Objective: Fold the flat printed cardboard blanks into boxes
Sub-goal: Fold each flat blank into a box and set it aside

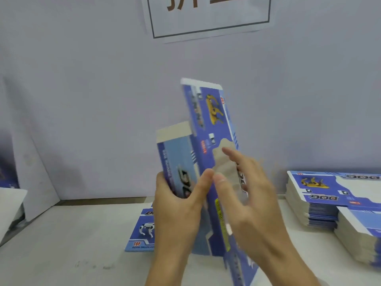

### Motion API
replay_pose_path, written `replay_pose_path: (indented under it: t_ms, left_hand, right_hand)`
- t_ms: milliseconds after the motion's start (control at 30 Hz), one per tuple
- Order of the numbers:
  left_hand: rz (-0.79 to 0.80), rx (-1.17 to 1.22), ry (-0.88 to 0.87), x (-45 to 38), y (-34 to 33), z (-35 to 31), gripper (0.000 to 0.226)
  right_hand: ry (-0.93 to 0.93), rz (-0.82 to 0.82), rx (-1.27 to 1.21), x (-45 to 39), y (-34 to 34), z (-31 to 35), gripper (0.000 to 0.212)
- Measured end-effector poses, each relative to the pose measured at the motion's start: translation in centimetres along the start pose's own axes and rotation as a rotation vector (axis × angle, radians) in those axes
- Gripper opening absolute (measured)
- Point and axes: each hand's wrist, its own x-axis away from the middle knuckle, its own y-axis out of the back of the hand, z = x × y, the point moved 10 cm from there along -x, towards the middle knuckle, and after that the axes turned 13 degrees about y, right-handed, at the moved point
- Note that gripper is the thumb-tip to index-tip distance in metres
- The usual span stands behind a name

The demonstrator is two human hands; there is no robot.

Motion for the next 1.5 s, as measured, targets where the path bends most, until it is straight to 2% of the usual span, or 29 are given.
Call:
replay_pose_path:
  t_ms: [100,167,267,367,467,533,567,633,700,767,867,967,1067,1100,1167,1233,1333,1400,1500]
  left_hand:
    - [0.197,0.043,0.005,0.7,-2.0,-0.6,0.058]
    - [0.294,0.107,0.057,0.9,-2.5,-0.3,0.05]
    - [0.46,0.116,0.008,1.9,-3.9,-1.3,0.04]
    - [0.503,0.141,-0.064,2.2,-4.3,-2.0,0.036]
    - [0.361,0.084,-0.123,1.3,-2.7,-1.9,0.036]
    - [0.194,-0.007,-0.104,0.1,-0.9,-1.1,0.053]
    - [0.161,-0.013,-0.059,-0.4,-0.3,-0.6,0.066]
    - [0.237,0.103,0.062,-0.9,-0.4,0.7,0.088]
    - [0.332,0.208,0.109,-0.8,-0.9,1.1,0.081]
    - [0.337,0.21,0.064,-0.6,-1.0,0.8,0.065]
    - [0.311,0.181,0.037,-0.5,-1.3,0.8,0.055]
    - [0.335,0.126,-0.01,0.1,-2.2,0.2,0.054]
    - [0.393,0.151,-0.018,0.7,-2.7,-0.2,0.042]
    - [0.409,0.166,-0.006,0.7,-2.6,-0.1,0.043]
    - [0.405,0.158,0.001,0.7,-2.1,-0.4,0.059]
    - [0.35,0.113,-0.033,0.6,-1.4,-1.1,0.073]
    - [0.244,0.12,-0.053,0.5,-0.8,-2.2,0.064]
    - [0.21,0.144,-0.064,0.5,-0.6,-2.5,0.066]
    - [0.269,0.201,-0.089,1.0,-1.0,-2.9,0.073]
  right_hand:
    - [-0.039,0.09,0.003,-0.2,-0.5,0.4,0.095]
    - [-0.105,0.087,-0.084,-0.4,0.2,0.3,0.108]
    - [-0.121,0.083,-0.245,-0.8,0.7,0.9,0.097]
    - [-0.123,0.062,-0.343,-0.9,0.8,0.9,0.087]
    - [-0.108,0.007,-0.437,-1.0,1.8,0.5,0.068]
    - [-0.156,0.001,-0.563,-0.7,2.1,-0.7,0.071]
    - [-0.18,0.019,-0.648,-0.5,2.0,-1.2,0.074]
    - [-0.222,0.159,-0.828,0.4,0.7,-1.6,0.072]
    - [-0.281,0.349,-0.9,1.6,-0.9,-1.7,0.067]
    - [-0.335,0.39,-0.849,2.3,-1.3,-2.8,0.074]
    - [-0.333,0.235,-0.675,1.5,0.0,-4.4,0.085]
    - [-0.258,0.039,-0.563,0.4,1.4,-4.0,0.078]
    - [-0.201,-0.026,-0.525,-0.2,2.1,-3.1,0.072]
    - [-0.195,-0.011,-0.536,-0.2,2.1,-2.8,0.073]
    - [-0.186,0.022,-0.598,-0.4,1.9,-2.0,0.069]
    - [-0.138,0.033,-0.595,-0.5,2.0,-1.4,0.064]
    - [-0.059,0.037,-0.504,-0.5,1.5,-0.3,0.061]
    - [-0.004,0.04,-0.477,-0.5,1.0,0.6,0.063]
    - [0.046,-0.02,-0.39,-0.6,1.2,0.6,0.068]
